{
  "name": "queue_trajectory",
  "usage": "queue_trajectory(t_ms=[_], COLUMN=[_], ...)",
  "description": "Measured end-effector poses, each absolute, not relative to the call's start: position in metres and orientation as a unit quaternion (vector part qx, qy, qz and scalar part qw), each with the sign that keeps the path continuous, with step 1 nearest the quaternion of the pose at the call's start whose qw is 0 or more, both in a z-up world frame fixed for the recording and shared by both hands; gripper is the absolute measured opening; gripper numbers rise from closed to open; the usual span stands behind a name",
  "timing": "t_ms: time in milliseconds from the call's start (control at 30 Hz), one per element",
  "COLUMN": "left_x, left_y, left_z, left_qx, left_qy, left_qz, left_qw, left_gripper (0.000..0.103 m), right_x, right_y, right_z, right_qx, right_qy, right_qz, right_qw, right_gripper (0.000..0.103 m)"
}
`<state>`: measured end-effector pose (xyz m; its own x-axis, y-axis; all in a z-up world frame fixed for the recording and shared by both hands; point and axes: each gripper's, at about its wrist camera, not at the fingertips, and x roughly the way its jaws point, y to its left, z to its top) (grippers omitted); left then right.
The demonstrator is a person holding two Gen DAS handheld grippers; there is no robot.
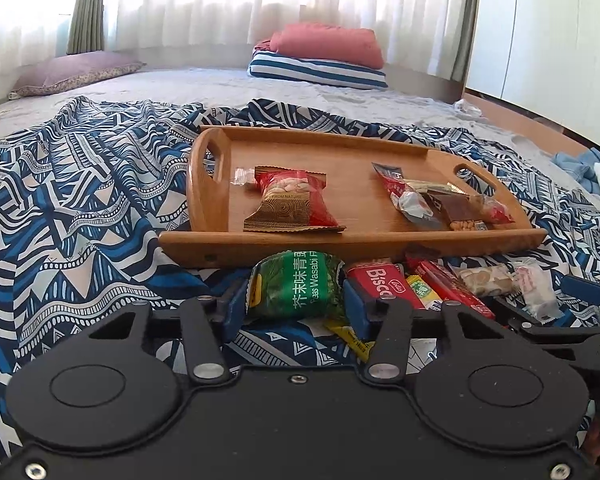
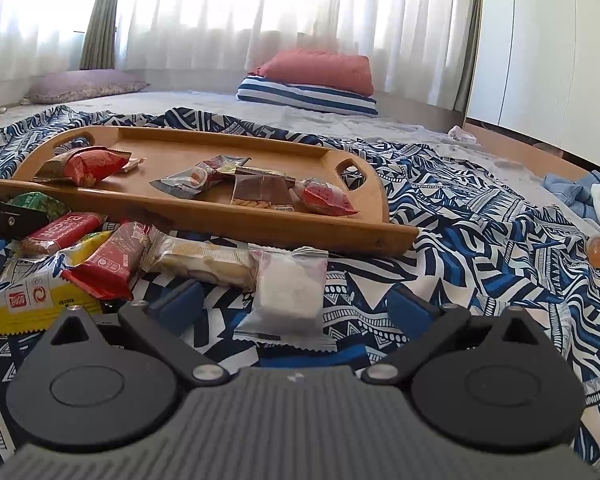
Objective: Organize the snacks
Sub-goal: 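Grasp the green wasabi-pea packet with the left tool while the right tool grasps the white translucent packet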
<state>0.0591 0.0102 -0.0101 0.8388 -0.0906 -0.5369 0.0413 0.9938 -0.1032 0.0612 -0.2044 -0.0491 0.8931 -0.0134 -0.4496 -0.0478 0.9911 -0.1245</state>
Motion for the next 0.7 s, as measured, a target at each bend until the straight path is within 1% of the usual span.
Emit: queue_trajectory(t_ms=[133,200,300,433,533,567,600,633,700], left_x=[0.055,0.053,0.048,0.045,0.045,0.044,0.044,0.044,0.043], left_y=[0.011,0.012,0.013,0.013,0.014,0.014,0.014,0.013,0.012], left_z=[-0.008,-0.006,-0.001,0.002,0.003,0.003,0.003,0.002,0.001], left_qx=[-0.045,-0.042,-0.037,-0.031,-0.034,-0.032,-0.029,-0.026,-0.019], left_qy=[0.282,0.283,0.279,0.274,0.275,0.275,0.275,0.275,0.274], left_qz=[-0.034,-0.035,-0.042,-0.043,-0.041,-0.04,-0.039,-0.038,-0.036], left_qw=[0.958,0.958,0.959,0.96,0.96,0.96,0.96,0.96,0.961], left_gripper=[0.048,0.047,0.045,0.043,0.043,0.043,0.043,0.043,0.045], right_x=[0.062,0.061,0.055,0.05,0.055,0.057,0.059,0.06,0.061], right_y=[-0.209,-0.214,-0.218,-0.21,-0.207,-0.207,-0.209,-0.211,-0.213], right_z=[-0.047,-0.042,-0.031,-0.026,-0.029,-0.03,-0.031,-0.031,-0.029], right_qx=[-0.048,-0.028,0.004,-0.02,-0.034,-0.032,-0.027,-0.018,-0.009], right_qy=[0.239,0.251,0.259,0.256,0.264,0.268,0.271,0.272,0.271], right_qz=[0.019,0.036,0.073,0.076,0.062,0.054,0.049,0.047,0.045], right_qw=[0.97,0.967,0.963,0.963,0.962,0.961,0.961,0.961,0.961], right_gripper=[0.101,0.095,0.092,0.088,0.079,0.074,0.072,0.071,0.065])
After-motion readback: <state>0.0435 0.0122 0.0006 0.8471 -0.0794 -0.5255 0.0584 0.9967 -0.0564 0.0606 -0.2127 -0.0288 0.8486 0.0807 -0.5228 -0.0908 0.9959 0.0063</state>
